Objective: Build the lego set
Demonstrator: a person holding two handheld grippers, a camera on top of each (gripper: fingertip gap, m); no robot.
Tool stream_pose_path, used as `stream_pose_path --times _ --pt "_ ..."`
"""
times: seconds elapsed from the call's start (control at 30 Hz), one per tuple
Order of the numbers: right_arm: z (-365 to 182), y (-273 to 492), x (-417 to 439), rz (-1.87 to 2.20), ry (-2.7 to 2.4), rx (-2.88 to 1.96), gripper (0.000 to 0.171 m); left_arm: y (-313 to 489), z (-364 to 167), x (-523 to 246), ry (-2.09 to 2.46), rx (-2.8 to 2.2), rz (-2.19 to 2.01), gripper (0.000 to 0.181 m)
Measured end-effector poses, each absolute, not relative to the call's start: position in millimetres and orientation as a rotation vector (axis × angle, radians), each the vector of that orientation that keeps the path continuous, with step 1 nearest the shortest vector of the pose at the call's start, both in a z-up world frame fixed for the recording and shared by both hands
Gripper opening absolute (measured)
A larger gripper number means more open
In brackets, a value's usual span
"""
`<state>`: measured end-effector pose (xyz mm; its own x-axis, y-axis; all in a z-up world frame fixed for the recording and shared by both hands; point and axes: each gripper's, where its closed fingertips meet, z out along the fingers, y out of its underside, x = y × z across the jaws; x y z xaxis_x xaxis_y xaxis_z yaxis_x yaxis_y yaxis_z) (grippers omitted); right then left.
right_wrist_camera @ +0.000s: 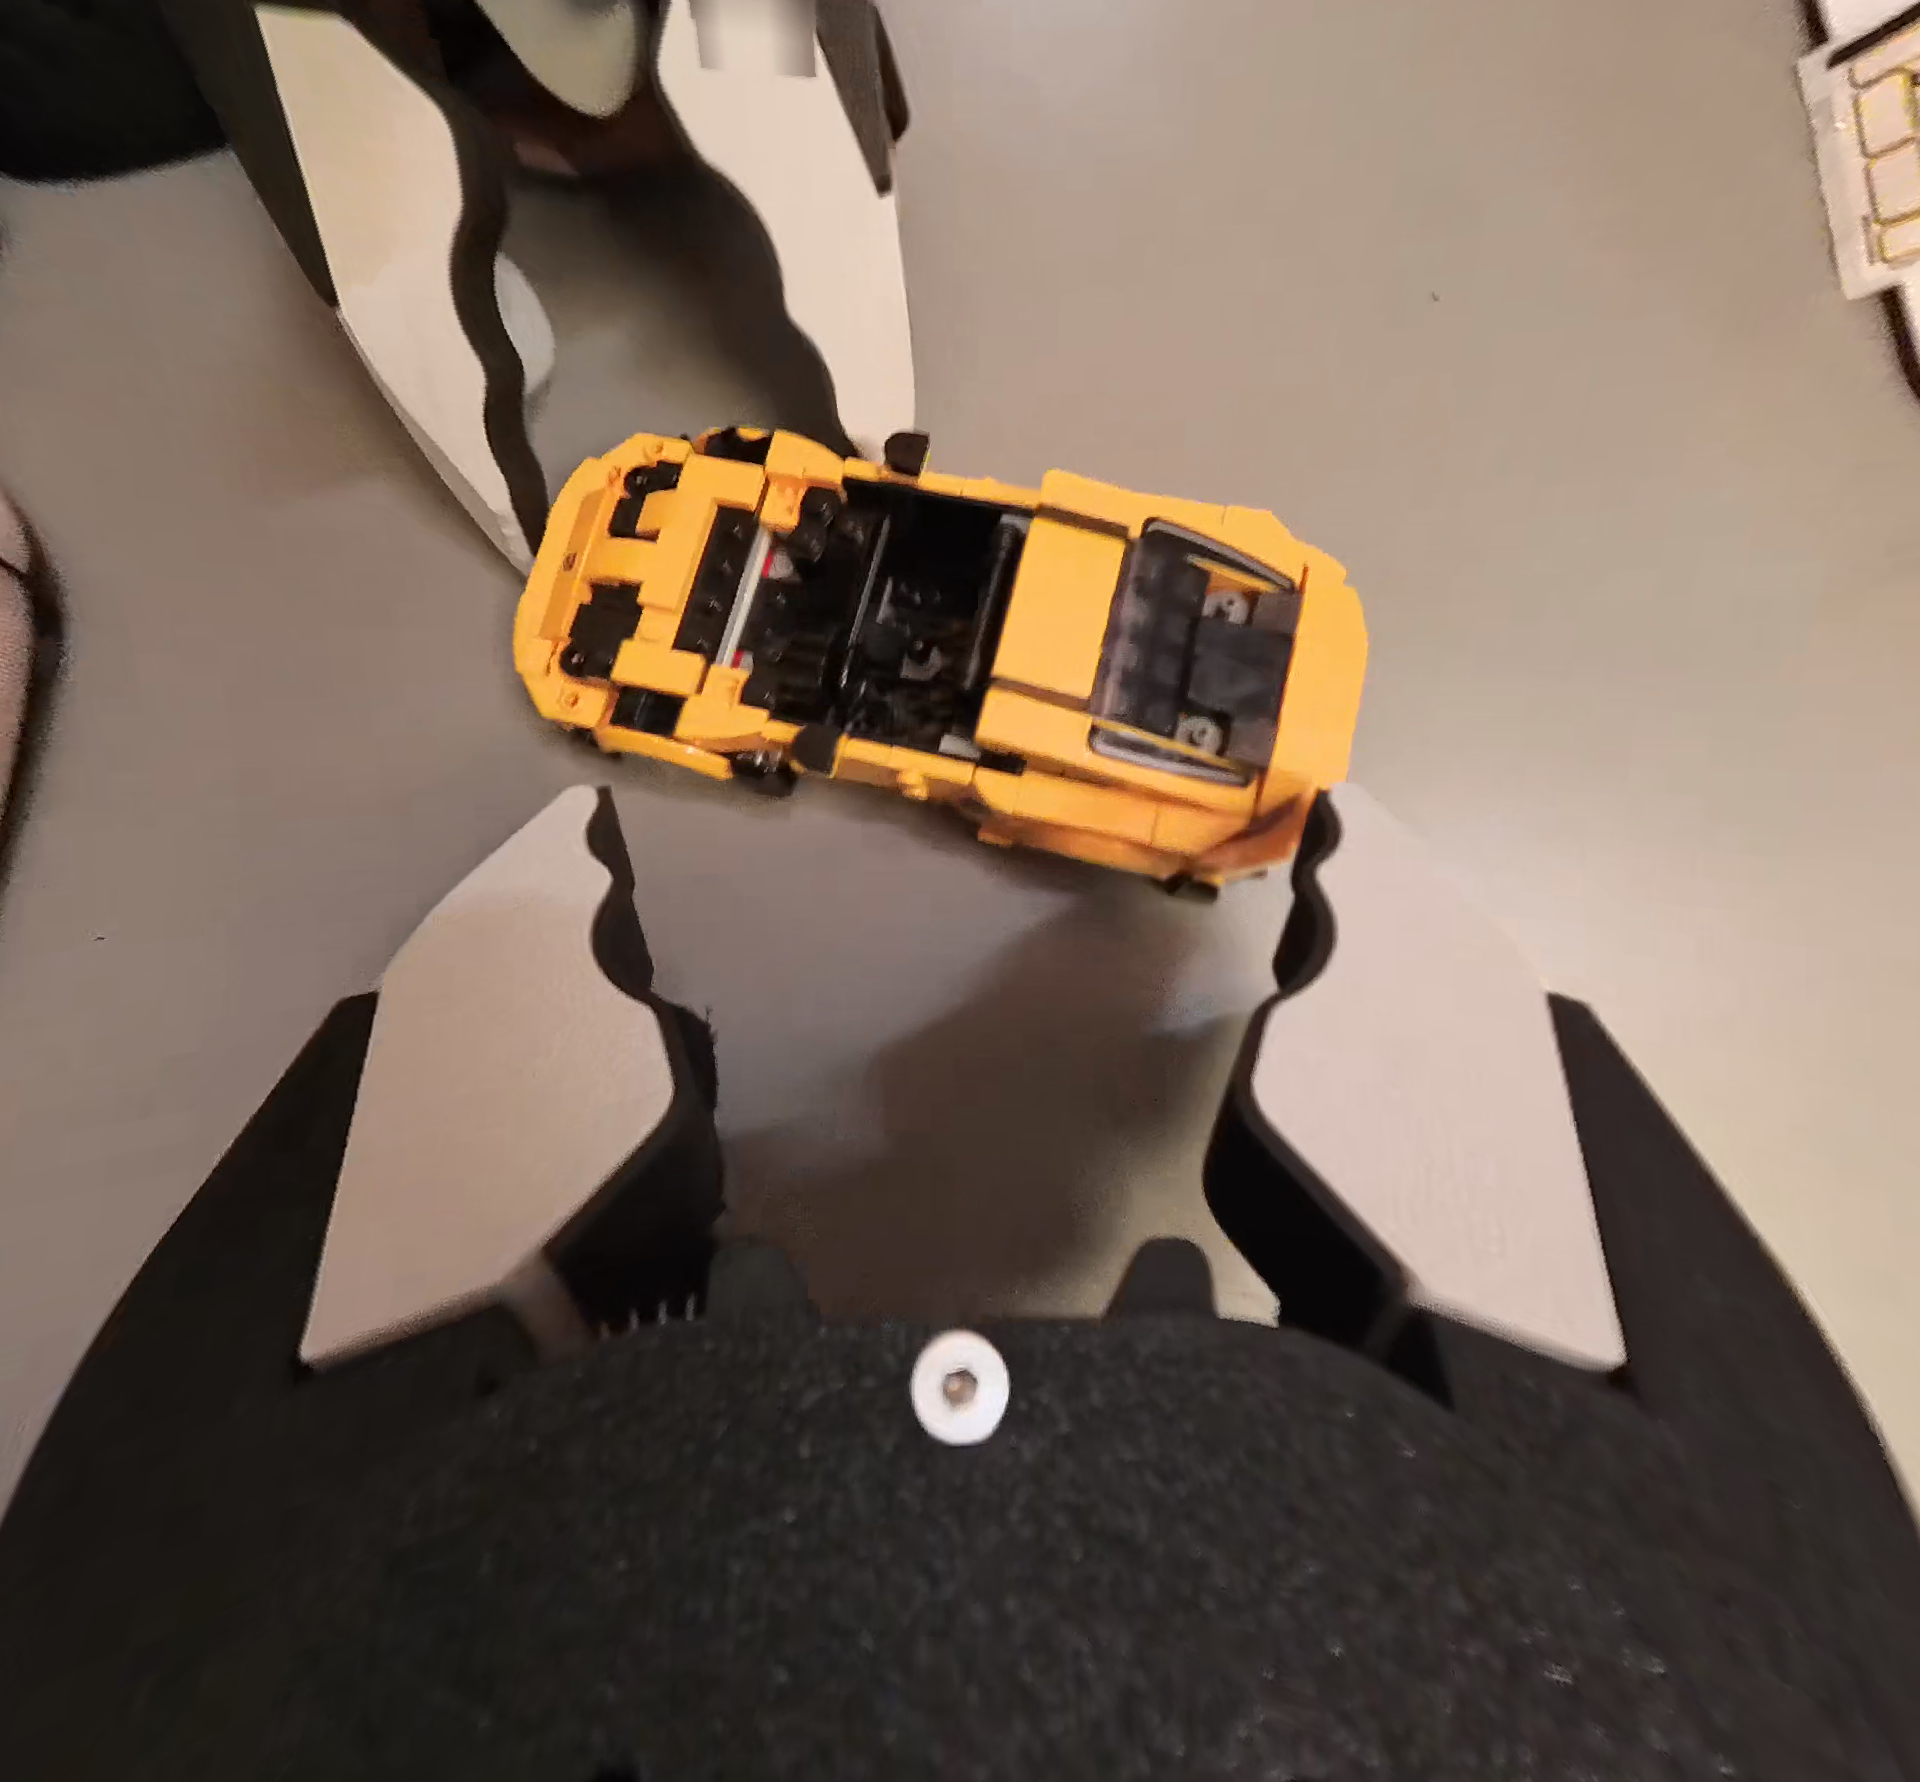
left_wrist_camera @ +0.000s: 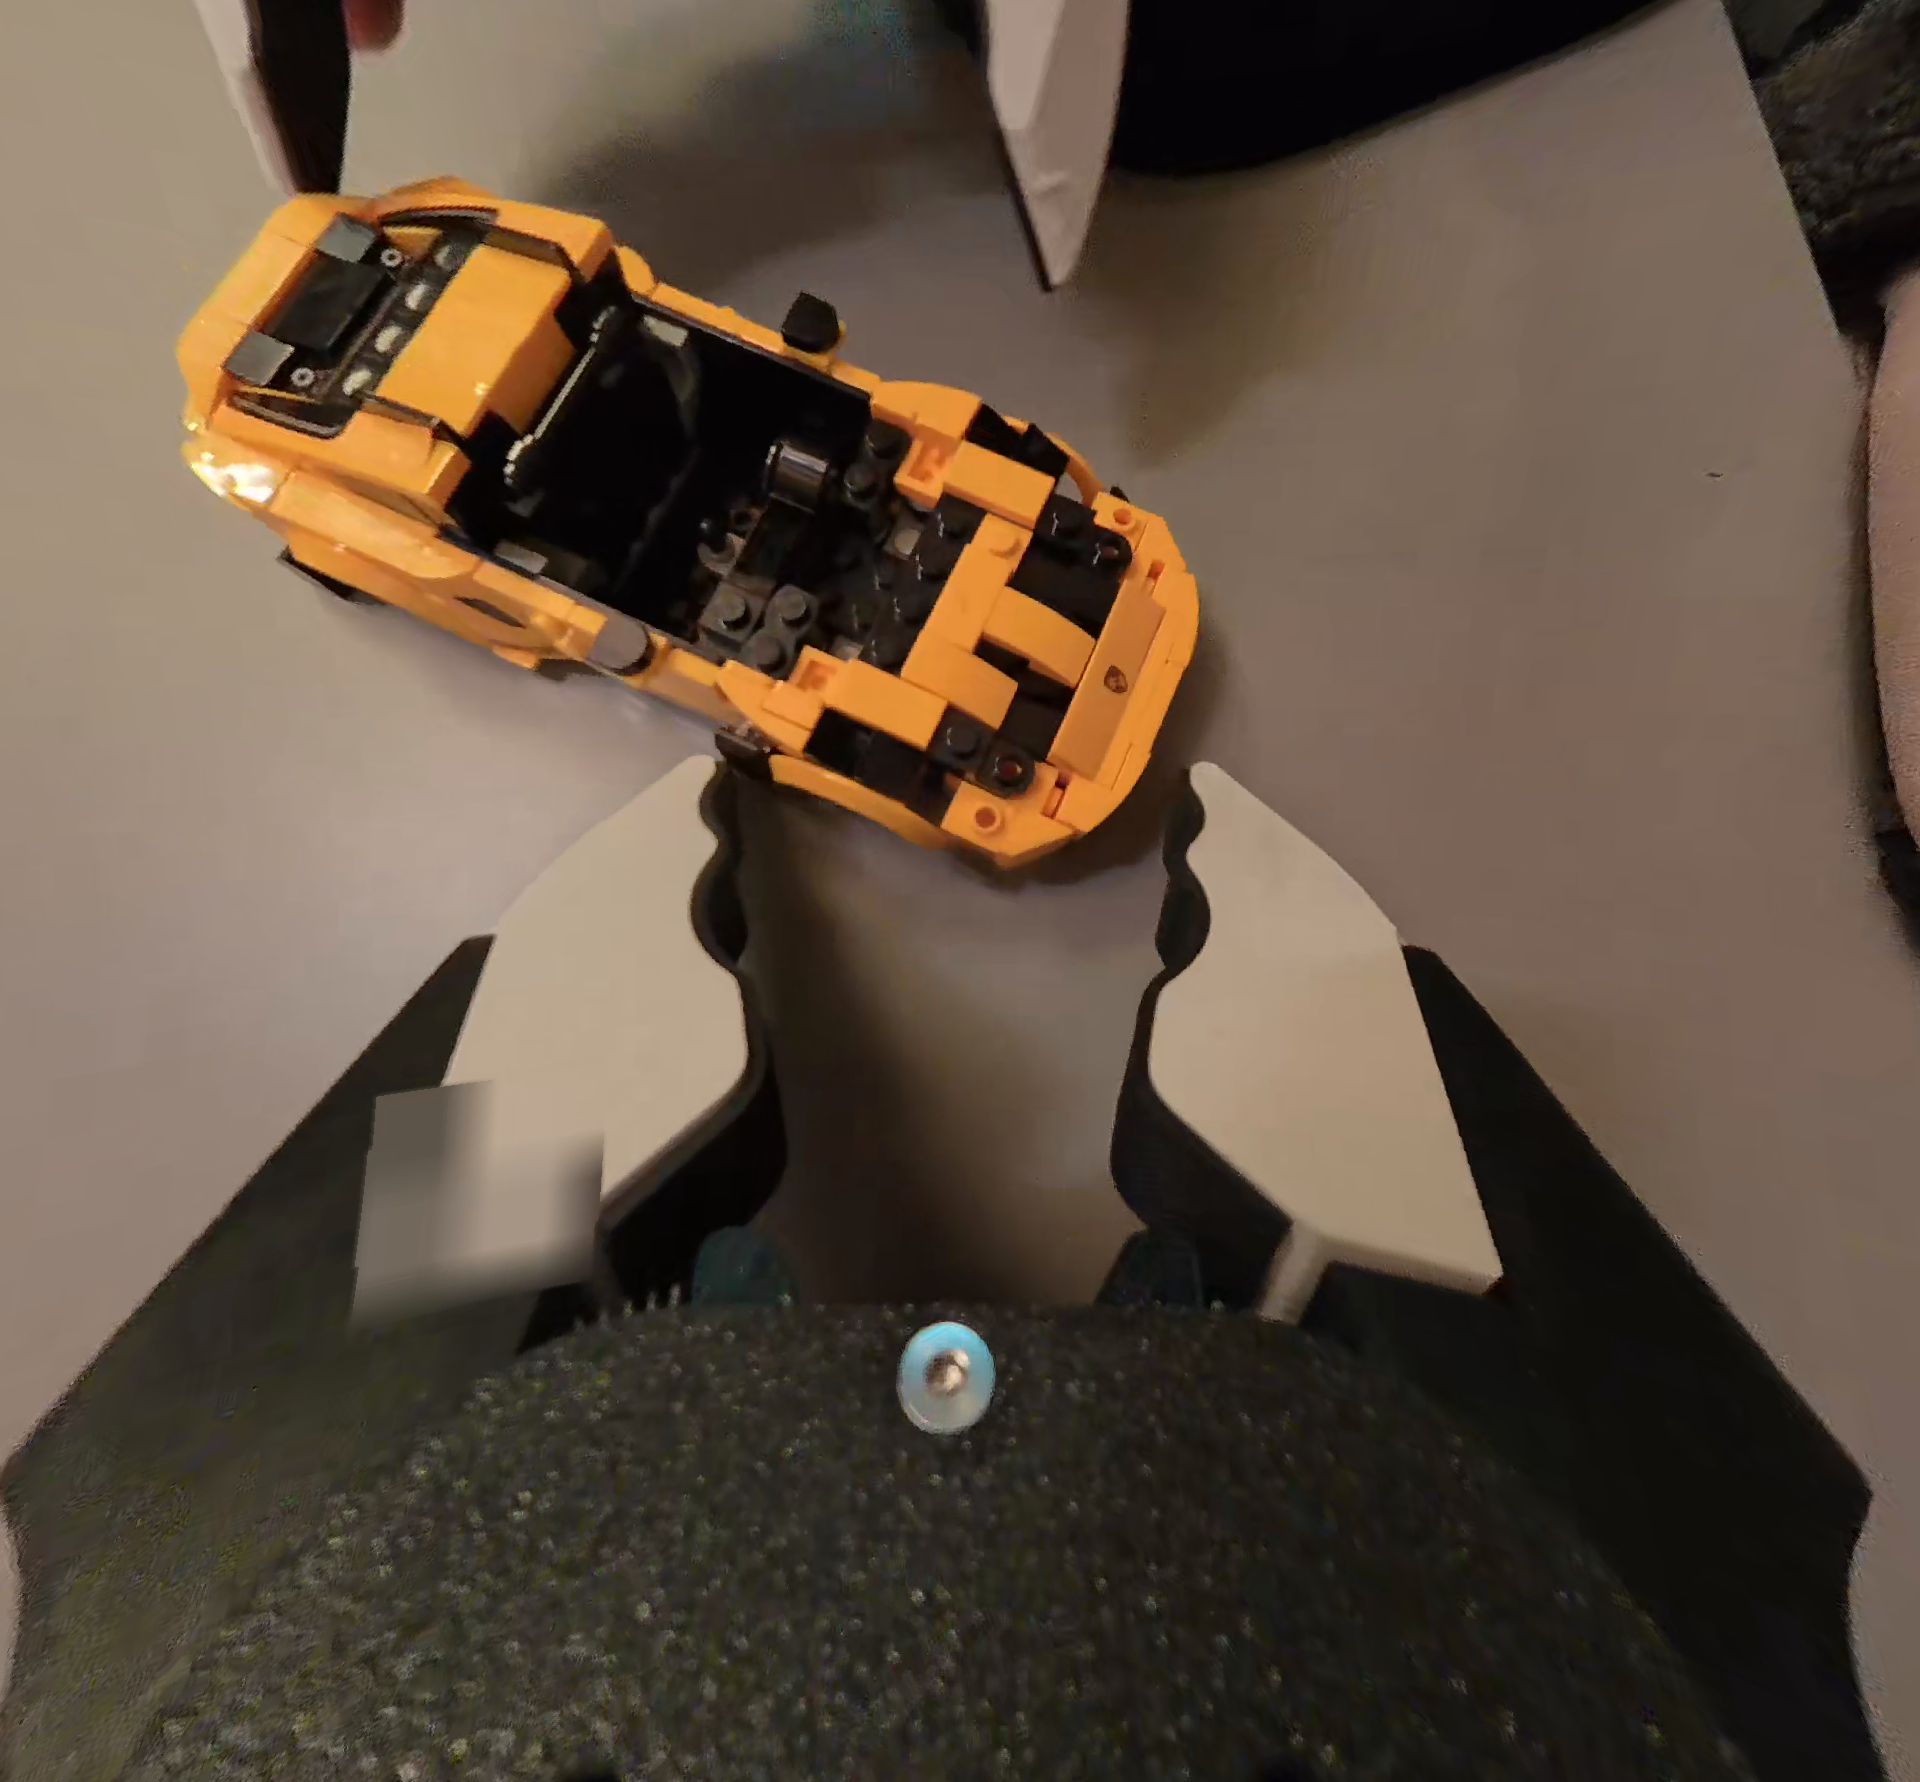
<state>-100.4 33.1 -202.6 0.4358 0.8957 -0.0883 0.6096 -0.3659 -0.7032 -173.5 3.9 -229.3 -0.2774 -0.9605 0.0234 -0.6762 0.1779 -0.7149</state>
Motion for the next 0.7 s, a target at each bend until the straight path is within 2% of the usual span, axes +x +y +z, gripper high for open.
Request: stream_pose_path --times 0.27,0.7 --pt "-197 51 -107 0.807 -1.297 -2.013 0.101 1 -224 -172 1.994 -1.537 -0.985 0.068" --pt "-198 59 -110 0.822 -1.255 -1.922 0.093 1 -226 -170 1.983 -1.556 -0.984 0.067"
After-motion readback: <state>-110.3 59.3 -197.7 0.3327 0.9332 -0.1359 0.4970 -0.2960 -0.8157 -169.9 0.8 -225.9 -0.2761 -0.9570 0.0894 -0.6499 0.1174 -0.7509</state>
